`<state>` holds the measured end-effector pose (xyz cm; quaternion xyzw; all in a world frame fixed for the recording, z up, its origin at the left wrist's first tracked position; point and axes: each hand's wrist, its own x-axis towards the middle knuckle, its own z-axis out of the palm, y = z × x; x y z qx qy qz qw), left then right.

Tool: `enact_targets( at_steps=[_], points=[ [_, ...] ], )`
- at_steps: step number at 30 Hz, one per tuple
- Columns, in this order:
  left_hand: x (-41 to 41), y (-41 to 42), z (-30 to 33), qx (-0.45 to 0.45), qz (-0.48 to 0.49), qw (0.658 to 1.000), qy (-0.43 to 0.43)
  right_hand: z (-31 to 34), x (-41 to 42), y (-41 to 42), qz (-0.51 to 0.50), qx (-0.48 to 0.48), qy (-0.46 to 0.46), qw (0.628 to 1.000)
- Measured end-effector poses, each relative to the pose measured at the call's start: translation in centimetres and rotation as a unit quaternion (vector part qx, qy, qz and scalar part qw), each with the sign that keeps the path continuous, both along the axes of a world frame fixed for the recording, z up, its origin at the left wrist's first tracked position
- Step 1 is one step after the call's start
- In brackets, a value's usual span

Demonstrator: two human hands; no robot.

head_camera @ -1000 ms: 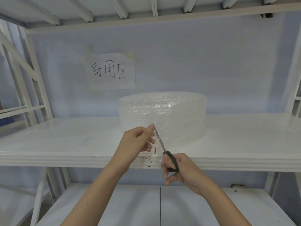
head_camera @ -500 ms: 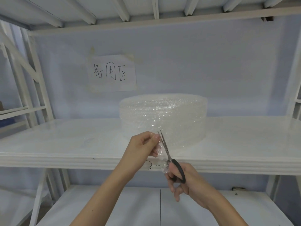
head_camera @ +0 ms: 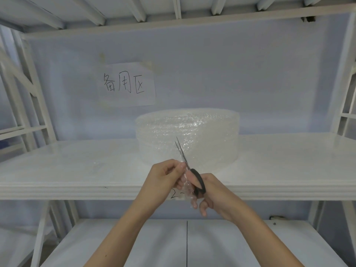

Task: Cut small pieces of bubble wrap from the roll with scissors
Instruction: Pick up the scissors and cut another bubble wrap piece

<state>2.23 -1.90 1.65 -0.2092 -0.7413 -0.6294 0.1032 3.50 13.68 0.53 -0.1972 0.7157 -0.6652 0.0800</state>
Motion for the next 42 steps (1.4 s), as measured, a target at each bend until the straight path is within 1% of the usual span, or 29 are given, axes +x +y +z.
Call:
enact_targets(
  at_steps=[6, 13, 17, 20, 23, 28, 31, 35, 37, 39, 40, 41, 42],
  points=[
    [-0.2, -0.4, -0.2, 0.004, 0.008, 1.000, -0.001, 0.5, -0.4, -0.3, -0.028, 0.028, 0.013, 0.999],
    [-0.4, -0.2, -0.7, -0.011, -0.002, 1.000, -0.025, 1.2, -0.5, -0.1, -0.022, 0.043, 0.025, 0.999],
    [0.0, -0.2, -0.8, -0.023, -0.001, 1.000, -0.007, 1.5, -0.8, 0.1, -0.027, 0.037, 0.041, 0.998],
    [0.4, -0.1, -1.0, -0.028, -0.014, 0.999, -0.013, 1.7, -0.9, 0.1, -0.042, 0.031, 0.058, 0.997],
    [0.8, -0.1, -1.3, -0.002, -0.005, 1.000, -0.011, 2.1, -0.9, -0.1, -0.076, 0.001, 0.075, 0.994],
    [0.7, -0.8, -1.1, 0.085, 0.056, 0.995, 0.001, 2.7, 0.1, 0.4, -0.129, -0.097, 0.132, 0.978],
    [0.5, -0.9, -0.8, 0.113, 0.066, 0.991, -0.002, 3.0, 0.1, 1.6, -0.172, -0.086, 0.143, 0.971],
    [0.2, -0.7, -0.6, 0.137, 0.084, 0.987, -0.001, 2.9, -1.1, 4.5, -0.292, -0.084, 0.127, 0.944],
    [0.2, -0.7, -0.4, 0.159, 0.107, 0.981, 0.011, 2.9, -1.6, 6.2, -0.354, -0.052, 0.129, 0.925],
    [0.1, -0.6, -0.2, 0.177, 0.119, 0.977, 0.017, 3.0, -2.0, 7.8, -0.399, 0.004, 0.131, 0.908],
    [0.1, -0.5, -0.2, 0.178, 0.121, 0.976, 0.019, 3.0, -2.3, 8.5, -0.418, 0.051, 0.124, 0.898],
    [0.1, -0.4, -0.1, 0.175, 0.121, 0.977, 0.019, 3.1, -2.6, 9.2, -0.438, 0.125, 0.110, 0.883],
    [0.1, -0.2, -0.1, 0.171, 0.120, 0.978, 0.020, 3.1, -2.9, 9.9, -0.454, 0.214, 0.093, 0.860]
  ],
)
